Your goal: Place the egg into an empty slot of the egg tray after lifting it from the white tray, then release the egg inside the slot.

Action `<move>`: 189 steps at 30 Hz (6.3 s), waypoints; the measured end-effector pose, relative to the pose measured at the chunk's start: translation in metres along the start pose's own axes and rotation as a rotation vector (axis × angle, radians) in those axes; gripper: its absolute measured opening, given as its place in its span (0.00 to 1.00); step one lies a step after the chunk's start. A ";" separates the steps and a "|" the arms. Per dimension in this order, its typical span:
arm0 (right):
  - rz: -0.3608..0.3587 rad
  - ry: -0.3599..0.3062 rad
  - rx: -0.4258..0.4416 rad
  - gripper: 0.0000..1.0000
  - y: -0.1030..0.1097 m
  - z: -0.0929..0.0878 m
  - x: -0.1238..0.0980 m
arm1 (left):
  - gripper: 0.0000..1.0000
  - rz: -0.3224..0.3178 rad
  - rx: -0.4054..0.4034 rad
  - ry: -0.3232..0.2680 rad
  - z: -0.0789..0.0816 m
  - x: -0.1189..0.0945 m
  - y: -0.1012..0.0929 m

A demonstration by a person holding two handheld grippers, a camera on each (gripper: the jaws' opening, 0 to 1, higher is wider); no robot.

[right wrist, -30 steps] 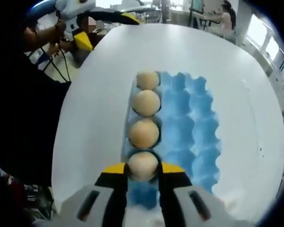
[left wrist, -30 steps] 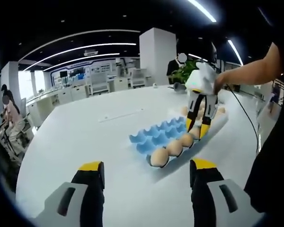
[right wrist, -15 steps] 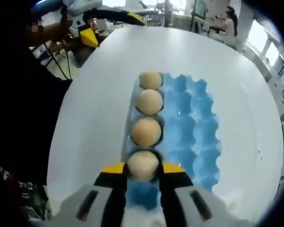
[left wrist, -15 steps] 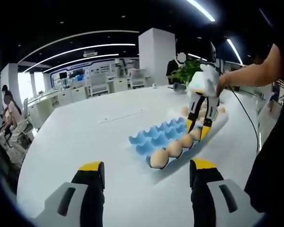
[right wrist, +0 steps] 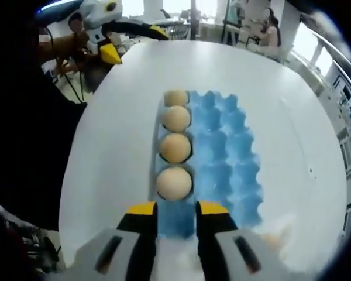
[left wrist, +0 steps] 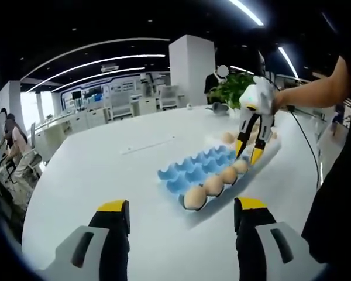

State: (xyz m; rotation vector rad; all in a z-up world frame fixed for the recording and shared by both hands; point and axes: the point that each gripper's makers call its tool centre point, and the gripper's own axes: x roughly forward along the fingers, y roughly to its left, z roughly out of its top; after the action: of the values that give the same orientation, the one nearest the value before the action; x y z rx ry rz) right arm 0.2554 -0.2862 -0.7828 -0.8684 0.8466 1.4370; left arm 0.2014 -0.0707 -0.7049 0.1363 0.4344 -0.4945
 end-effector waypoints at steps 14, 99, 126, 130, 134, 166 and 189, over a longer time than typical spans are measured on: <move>-0.043 0.021 0.105 0.25 0.004 -0.049 -0.023 | 0.73 0.006 0.016 -0.007 0.005 -0.001 0.000; -0.213 0.177 0.479 0.24 -0.005 -0.240 -0.135 | 0.72 -0.004 0.027 0.049 0.005 0.012 -0.007; -0.223 0.153 0.423 0.24 -0.001 -0.212 -0.136 | 0.83 -0.029 0.026 0.057 0.002 0.018 -0.011; -0.212 0.145 0.411 0.24 0.000 -0.206 -0.132 | 0.82 -0.034 0.024 0.058 0.001 0.017 -0.012; -0.211 0.137 0.400 0.24 -0.002 -0.200 -0.129 | 0.82 -0.012 0.035 0.049 0.002 0.016 -0.007; -0.093 0.014 0.150 0.24 -0.007 -0.087 -0.071 | 0.79 0.001 0.022 0.045 0.001 0.011 -0.001; 0.017 -0.043 0.013 0.24 0.002 -0.015 -0.021 | 0.75 0.001 0.018 0.030 0.004 0.007 -0.002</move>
State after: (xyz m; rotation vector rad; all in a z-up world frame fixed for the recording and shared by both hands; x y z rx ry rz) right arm 0.2549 -0.3091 -0.7707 -0.8188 0.8323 1.4586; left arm 0.2076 -0.0762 -0.7045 0.1611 0.4591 -0.4958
